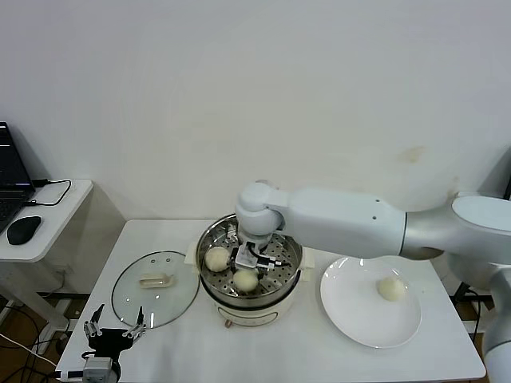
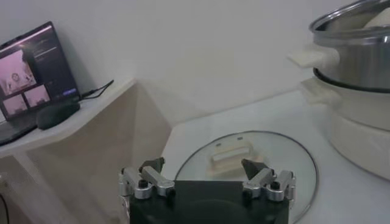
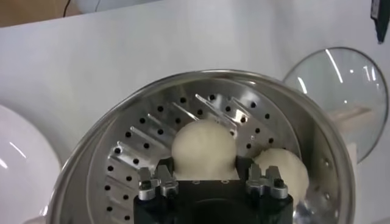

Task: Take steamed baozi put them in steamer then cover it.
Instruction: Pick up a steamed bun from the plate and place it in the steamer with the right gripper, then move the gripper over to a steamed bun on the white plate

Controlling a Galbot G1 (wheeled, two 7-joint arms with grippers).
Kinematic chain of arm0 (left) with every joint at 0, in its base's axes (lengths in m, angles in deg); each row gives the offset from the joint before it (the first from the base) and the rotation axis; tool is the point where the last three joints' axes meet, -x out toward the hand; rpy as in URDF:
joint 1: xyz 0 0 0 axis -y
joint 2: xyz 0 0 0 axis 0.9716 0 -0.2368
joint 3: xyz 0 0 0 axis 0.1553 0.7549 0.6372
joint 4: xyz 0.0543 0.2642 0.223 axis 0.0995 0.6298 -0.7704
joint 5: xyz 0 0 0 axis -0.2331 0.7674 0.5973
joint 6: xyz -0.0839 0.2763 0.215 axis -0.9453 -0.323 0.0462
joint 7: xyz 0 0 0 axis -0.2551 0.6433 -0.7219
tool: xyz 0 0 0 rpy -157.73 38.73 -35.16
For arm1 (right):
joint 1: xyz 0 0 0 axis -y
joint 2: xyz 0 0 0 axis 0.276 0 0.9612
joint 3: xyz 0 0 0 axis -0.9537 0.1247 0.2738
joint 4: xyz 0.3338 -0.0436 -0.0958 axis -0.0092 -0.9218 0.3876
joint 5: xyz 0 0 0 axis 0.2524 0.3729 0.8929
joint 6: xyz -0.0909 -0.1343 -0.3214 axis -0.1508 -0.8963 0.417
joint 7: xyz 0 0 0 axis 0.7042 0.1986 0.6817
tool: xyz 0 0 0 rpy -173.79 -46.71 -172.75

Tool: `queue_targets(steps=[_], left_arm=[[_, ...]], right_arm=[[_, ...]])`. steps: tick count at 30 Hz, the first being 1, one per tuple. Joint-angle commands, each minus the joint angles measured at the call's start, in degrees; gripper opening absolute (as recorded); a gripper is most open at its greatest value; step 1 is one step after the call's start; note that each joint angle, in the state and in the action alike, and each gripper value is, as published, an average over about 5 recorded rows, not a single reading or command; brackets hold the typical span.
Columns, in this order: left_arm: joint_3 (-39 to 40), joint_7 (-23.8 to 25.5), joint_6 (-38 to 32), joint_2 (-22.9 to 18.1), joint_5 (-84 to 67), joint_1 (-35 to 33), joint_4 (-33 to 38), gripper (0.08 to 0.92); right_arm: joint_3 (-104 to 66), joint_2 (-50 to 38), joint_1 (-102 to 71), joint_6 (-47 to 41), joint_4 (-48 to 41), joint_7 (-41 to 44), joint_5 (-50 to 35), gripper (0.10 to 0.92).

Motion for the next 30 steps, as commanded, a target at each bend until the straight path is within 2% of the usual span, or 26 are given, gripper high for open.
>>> queue_targets(steps=[1,9,14,18,21,25,28,30], left_arm=[[0.07,0.05,0.05,0.07,-0.06,-0.02,-0.16,0.823],[0.16,0.14,0.16,0.1,0.0,-0.01,0.18,0.823],[0.18,0.45,0.18,0.13,0.04,-0.11,0.86,0.823],[0.16,0.85,0.31,0.24,0.1,-0.03,1.14,0.823],[0.41,1.38,0.45,0.45,0.25,0.23,1.18,0.823],[0.98,2.1,0.6,0.84,0.47,0.46,1.37,0.823],[1.34,2.42,0.61,1.15,0.52,0.26,1.42,0.823],[1.57,2.53,0.61,1.31,0.5,0.11,1.41,0.823]], right_arm=[[0.42,0.11,-0.77,0.02,0.39,-0.43,0.75,0.625],[-3.68,-1.24,0.91,-1.38,-0.1,0.68,-2.74,0.8],[-7.7,-4.85,5.64,-3.36,-1.17,1.76,-7.56,0.822],[-7.18,-11.08,10.27,-7.25,-2.36,0.4,-18.49,0.823],[-7.49,-16.76,10.8,-12.85,-2.88,-1.55,-23.33,0.823],[-8.5,-24.21,9.43,-26.09,-1.72,-0.13,-26.63,0.823],[-11.28,-29.37,6.03,-35.19,-0.69,1.95,-24.98,0.823],[-13.86,-32.37,2.76,-38.04,-0.76,3.32,-22.44,0.823]])
